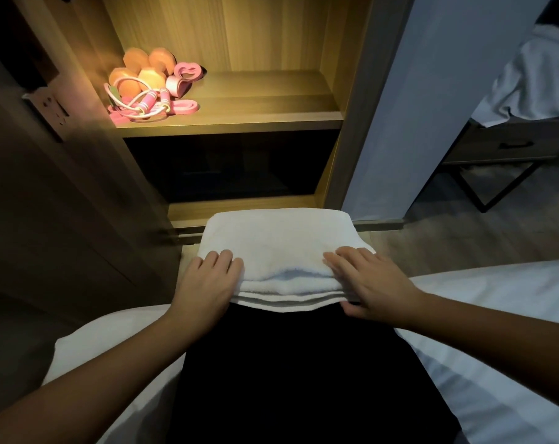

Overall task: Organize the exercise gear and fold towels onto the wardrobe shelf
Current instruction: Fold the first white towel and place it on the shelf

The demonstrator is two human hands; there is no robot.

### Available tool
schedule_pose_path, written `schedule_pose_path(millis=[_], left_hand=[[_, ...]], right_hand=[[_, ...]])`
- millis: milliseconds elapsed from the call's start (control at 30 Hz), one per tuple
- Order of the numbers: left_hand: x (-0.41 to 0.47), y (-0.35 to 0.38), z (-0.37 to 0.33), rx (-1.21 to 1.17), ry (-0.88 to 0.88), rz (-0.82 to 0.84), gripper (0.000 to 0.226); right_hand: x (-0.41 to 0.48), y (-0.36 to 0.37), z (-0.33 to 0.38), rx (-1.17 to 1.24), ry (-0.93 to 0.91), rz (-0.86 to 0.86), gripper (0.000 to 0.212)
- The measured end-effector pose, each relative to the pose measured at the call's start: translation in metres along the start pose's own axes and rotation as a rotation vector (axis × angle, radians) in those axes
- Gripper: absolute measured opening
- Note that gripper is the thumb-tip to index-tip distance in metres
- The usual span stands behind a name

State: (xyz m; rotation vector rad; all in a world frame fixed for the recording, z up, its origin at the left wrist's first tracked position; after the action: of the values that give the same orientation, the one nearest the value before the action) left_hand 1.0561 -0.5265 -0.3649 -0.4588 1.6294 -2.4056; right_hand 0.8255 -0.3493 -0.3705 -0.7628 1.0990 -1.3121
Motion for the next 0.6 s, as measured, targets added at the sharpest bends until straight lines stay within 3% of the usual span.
schedule_pose_path(millis=[67, 133, 367, 500, 600], left_hand=[[0.009, 0.001, 0.006, 0.03, 0.001, 0.038, 0.025], [0.018, 0.0, 0.02, 0.023, -0.014, 0.067, 0.025], [0.081, -0.041, 0.088, -0.109, -0.021, 0.36, 0.023], [0.149, -0.076, 0.127, -0.033, -0.065, 0.401, 0.026], [0.192, -0.102, 0.15, 0.084, -0.089, 0.307, 0.025]], right_hand=[[0.011, 0.003, 0.006, -0.077, 0.05, -0.065, 0.068], [0.021, -0.002, 0.006, -0.145, 0.072, -0.077, 0.051], [0.07, -0.09, -0.022, -0.011, 0.199, 0.008, 0.023], [0.108, -0.16, -0.027, -0.05, 0.176, -0.019, 0.024], [0.131, -0.209, -0.024, -0.041, 0.12, -0.083, 0.022]])
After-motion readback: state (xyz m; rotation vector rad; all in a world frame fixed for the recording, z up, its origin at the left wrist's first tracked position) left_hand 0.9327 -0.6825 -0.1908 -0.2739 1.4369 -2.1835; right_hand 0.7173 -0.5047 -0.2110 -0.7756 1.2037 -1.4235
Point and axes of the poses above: each hand's wrist, its own x-axis towards the middle knuckle, its own y-axis out of the palm, z = x × y, the point moved 3 cm from there along x, towards the middle knuckle, and after that the axes turned 14 degrees about x, right-handed, at the moved point
